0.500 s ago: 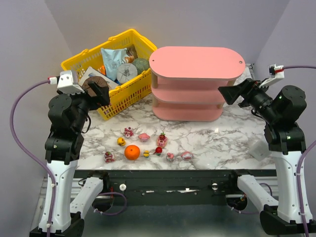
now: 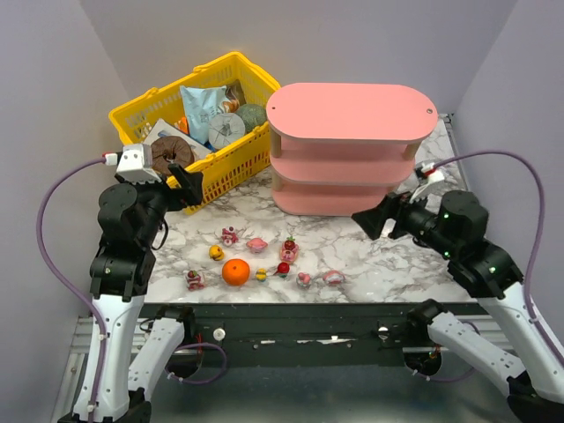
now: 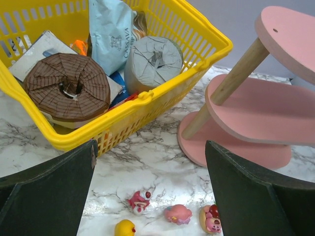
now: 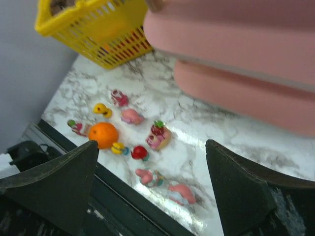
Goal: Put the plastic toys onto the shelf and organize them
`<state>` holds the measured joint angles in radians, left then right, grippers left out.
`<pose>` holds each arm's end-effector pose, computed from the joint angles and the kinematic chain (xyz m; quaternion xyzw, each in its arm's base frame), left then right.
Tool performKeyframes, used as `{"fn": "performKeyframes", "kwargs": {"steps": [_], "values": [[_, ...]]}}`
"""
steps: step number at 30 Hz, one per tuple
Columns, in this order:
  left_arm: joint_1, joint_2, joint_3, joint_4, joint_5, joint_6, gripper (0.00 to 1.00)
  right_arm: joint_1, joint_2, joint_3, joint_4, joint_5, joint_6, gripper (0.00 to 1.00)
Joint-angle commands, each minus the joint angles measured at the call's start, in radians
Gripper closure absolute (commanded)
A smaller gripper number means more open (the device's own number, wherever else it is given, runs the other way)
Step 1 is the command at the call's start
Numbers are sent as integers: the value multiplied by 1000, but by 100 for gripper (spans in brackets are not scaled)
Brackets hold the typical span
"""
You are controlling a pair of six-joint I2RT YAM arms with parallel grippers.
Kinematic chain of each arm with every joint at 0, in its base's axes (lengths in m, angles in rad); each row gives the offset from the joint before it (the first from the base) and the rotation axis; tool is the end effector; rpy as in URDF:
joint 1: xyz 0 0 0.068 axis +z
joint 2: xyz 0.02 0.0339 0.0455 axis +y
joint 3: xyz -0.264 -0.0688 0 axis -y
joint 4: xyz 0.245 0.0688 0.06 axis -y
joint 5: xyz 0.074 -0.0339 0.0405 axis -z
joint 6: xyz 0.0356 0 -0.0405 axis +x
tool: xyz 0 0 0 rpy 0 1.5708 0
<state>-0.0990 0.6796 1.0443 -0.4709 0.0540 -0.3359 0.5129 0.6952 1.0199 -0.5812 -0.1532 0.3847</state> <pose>0.1302 -0.0149 0.4112 -0.0699 0.7403 -0.1638 0.6483 0.1158 0.0714 0.3899 -0.0972 0.7848 0.3189 0.5225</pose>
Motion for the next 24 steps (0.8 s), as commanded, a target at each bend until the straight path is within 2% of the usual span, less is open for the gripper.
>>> {"fn": "performKeyframes", "kwargs": {"steps": [1, 7, 10, 13, 18, 24], "values": [[5, 3, -29, 38, 47, 9, 1, 120, -8, -170, -28, 193, 92, 4], [5, 20, -49, 52, 58, 0, 1, 329, 59, -313, 52, 417, 224, 3], [5, 24, -59, 57, 56, -3, 1, 430, 104, -383, 116, 481, 298, 3], [5, 29, -69, 55, 53, -3, 1, 476, 132, -460, 170, 547, 386, 3], [5, 24, -72, 54, 46, -3, 1, 536, 167, -546, 254, 564, 460, 8], [5, 29, -78, 61, 50, -6, 1, 596, 251, -537, 302, 586, 473, 7]]}}
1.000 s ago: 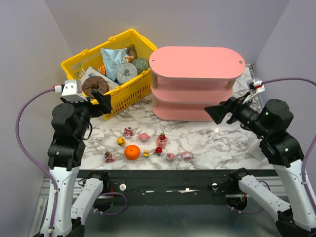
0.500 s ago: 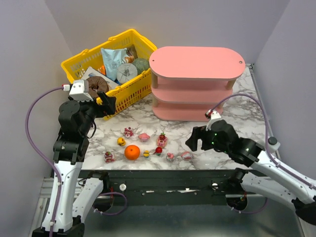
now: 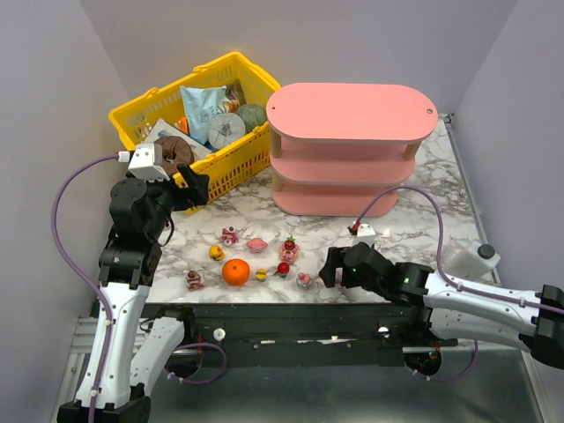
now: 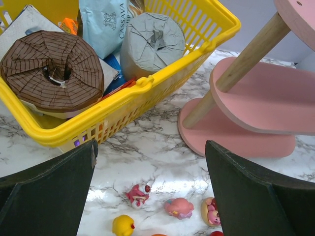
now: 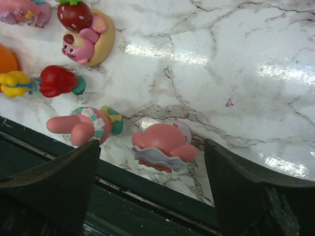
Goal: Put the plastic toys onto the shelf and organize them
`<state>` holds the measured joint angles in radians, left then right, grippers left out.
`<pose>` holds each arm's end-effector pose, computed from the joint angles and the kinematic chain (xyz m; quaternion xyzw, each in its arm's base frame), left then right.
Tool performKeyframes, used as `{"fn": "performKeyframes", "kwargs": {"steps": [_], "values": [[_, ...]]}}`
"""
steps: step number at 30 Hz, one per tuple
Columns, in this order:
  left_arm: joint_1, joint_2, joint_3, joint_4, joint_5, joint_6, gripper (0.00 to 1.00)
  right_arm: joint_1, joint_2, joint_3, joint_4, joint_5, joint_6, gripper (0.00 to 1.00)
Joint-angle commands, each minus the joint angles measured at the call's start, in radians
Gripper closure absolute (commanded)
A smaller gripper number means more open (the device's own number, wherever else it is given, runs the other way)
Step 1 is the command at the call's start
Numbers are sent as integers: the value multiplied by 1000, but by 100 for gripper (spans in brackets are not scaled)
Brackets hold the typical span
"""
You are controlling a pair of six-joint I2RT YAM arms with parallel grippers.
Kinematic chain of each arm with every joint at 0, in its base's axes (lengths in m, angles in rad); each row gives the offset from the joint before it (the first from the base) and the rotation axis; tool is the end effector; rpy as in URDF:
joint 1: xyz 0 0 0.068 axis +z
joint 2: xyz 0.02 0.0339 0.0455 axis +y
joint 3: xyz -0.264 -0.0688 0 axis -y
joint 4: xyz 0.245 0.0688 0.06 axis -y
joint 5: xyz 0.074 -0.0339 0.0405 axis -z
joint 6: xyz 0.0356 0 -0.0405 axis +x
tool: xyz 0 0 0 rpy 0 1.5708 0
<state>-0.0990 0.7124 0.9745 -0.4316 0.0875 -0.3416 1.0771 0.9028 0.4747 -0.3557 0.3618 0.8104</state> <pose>0.1481 -0.0178 0.3890 -0.0644 0.7615 -0.1734 0.6212 0.0965 0.1528 0.1979 -0.0524 0.9096 0.2079 0.3559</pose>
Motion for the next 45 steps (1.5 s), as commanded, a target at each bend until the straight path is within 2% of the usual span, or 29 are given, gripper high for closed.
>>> {"fn": "performKeyframes", "kwargs": {"steps": [1, 7, 14, 22, 31, 38, 45], "values": [[5, -2, -8, 22, 18, 0, 1, 37, 71, 19, 61, 77, 64, 7], [5, -2, -13, 22, 14, 0, 1, 66, 125, 36, -23, 138, 151, 5], [5, -2, -14, 21, 17, 1, 1, 87, 163, 24, 17, 154, 164, 5], [5, -13, -23, 17, 6, 4, 1, 96, 232, 45, 4, 167, 202, 10], [5, -13, -26, 17, 4, 6, 1, 101, 257, 59, -12, 193, 223, 23], [5, -13, -30, 19, 3, 6, 1, 101, 274, 81, -66, 213, 260, 48], [5, -11, -33, 22, 6, 3, 1, 101, 240, 107, -154, 275, 306, 57]]}}
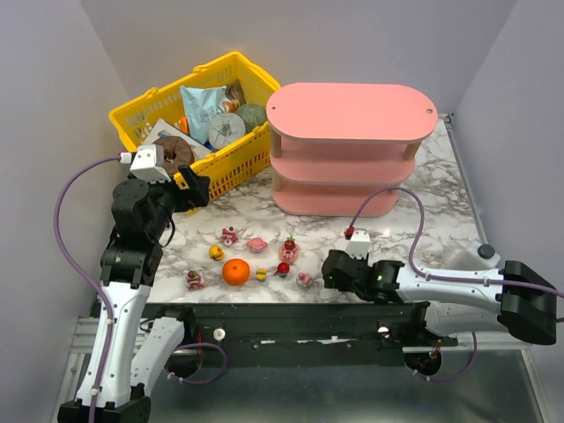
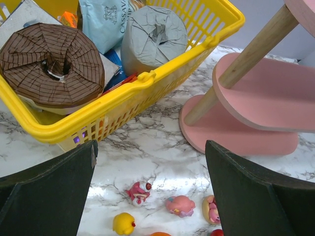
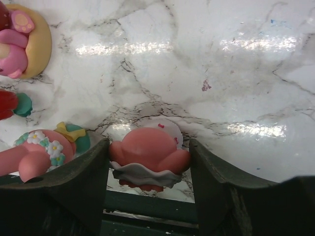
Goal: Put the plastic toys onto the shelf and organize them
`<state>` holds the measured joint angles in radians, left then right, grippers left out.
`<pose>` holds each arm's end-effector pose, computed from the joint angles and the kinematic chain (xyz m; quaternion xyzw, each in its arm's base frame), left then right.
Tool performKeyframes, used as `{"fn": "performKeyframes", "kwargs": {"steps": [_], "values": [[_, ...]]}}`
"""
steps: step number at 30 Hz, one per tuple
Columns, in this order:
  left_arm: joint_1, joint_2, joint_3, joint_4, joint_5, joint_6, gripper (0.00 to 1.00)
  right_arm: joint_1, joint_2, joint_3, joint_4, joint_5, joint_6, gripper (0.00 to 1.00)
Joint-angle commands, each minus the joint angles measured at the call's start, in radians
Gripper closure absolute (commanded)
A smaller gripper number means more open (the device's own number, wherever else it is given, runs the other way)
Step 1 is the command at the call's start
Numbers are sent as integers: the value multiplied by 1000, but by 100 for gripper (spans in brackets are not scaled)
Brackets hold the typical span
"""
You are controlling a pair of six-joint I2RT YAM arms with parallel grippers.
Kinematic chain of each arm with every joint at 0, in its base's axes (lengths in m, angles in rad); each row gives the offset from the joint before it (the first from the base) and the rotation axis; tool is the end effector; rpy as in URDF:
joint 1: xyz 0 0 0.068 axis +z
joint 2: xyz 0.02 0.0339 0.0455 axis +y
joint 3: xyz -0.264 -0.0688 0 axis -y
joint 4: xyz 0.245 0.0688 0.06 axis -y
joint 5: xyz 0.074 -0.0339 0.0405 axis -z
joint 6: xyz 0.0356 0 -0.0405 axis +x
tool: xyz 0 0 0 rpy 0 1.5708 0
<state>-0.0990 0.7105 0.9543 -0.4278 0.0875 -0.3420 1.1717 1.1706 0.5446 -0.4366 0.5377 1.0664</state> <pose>0.1497 -0.0180 0.3830 -0.0654 0.7661 -0.1725 0.6157 0.0952 0.1788 0.1704 0.0176 0.9353 0.1058 0.3371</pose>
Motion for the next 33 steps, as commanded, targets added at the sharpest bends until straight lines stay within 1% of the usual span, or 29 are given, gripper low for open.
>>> {"fn": "performKeyframes", "kwargs": {"steps": [1, 4, 7, 12, 16, 20, 22, 23, 29, 33], "values": [[5, -5, -12, 18, 8, 3, 1, 8, -40, 41, -79, 107, 43, 57], [5, 0, -12, 18, 11, 3, 1, 2, -90, 70, -93, 140, 3, 57], [5, 3, -12, 18, 12, 3, 1, -36, -144, 104, -94, 146, -65, 57], [5, 4, -14, 20, 15, 0, 1, -151, -213, 176, -90, 151, -232, 57], [5, 6, -12, 20, 18, -3, 1, -237, -262, 270, -74, 149, -364, 57], [5, 7, -12, 21, 18, -2, 1, -337, -270, 339, -68, 154, -483, 56], [5, 10, -12, 20, 17, -2, 1, -371, -272, 357, -44, 131, -523, 56], [5, 10, -12, 20, 18, -3, 1, -407, -272, 368, -37, 120, -551, 56], [5, 21, -12, 18, 20, -2, 1, -547, -239, 437, -14, -7, -644, 53], [5, 26, -14, 20, 23, -2, 1, -621, -195, 472, -2, -117, -675, 52]]}}
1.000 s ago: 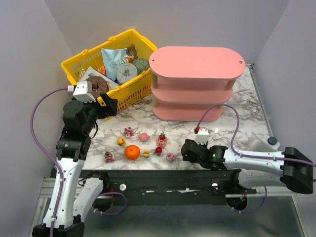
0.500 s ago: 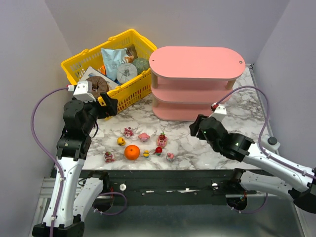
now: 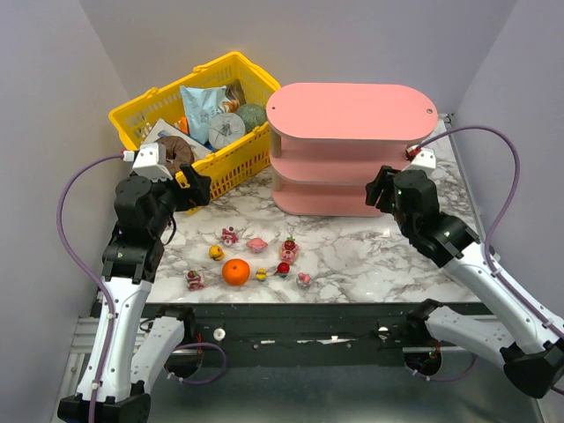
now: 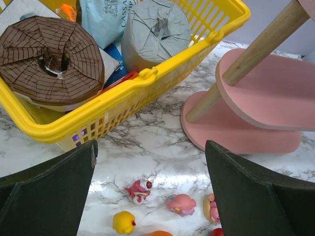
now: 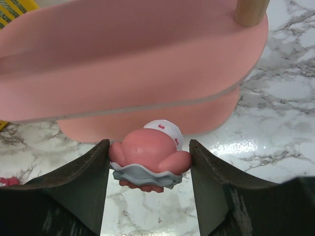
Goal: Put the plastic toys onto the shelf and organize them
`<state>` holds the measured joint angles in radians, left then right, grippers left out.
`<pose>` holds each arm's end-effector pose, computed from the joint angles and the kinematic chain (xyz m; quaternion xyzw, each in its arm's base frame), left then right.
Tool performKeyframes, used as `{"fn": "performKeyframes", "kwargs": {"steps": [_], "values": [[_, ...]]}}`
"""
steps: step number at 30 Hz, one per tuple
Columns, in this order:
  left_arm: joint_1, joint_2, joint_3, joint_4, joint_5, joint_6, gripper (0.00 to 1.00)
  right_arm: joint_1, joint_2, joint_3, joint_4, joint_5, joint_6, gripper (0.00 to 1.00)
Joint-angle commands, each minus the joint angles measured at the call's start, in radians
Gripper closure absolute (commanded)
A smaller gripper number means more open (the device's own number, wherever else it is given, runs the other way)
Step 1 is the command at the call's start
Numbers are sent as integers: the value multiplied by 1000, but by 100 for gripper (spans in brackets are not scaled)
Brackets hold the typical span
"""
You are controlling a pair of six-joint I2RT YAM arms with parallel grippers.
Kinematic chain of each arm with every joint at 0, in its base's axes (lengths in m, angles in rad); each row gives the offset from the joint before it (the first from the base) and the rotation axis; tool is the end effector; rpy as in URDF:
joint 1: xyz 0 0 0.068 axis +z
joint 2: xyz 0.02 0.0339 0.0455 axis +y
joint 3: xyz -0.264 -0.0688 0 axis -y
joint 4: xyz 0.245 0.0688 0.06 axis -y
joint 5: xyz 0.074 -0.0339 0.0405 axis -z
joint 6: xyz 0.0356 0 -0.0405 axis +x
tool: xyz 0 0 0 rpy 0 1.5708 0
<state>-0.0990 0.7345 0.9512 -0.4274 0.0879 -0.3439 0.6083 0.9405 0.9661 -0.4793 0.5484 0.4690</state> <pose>0.1564 -0.0187 0.3788 -0.0675 0.7744 -0.1713 0.6054 0.1760 0.1000 0.3473 0.0863 0.8244 0.0646 0.5557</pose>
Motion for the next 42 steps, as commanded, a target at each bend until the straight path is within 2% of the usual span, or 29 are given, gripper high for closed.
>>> {"fn": "performKeyframes", "kwargs": {"steps": [1, 18, 32, 42], "values": [[5, 3, -9, 19, 24, -1, 1, -70, 52, 63, 45, -139, -79, 52], [5, 8, -14, 16, 21, 2, 1, -177, 179, 98, 73, -226, -90, 49], [5, 11, -15, 13, 15, 3, 1, -196, 233, 72, 159, -179, -95, 44], [5, 13, -17, 12, 15, 3, 1, -196, 259, 43, 197, -160, -109, 38]]}}
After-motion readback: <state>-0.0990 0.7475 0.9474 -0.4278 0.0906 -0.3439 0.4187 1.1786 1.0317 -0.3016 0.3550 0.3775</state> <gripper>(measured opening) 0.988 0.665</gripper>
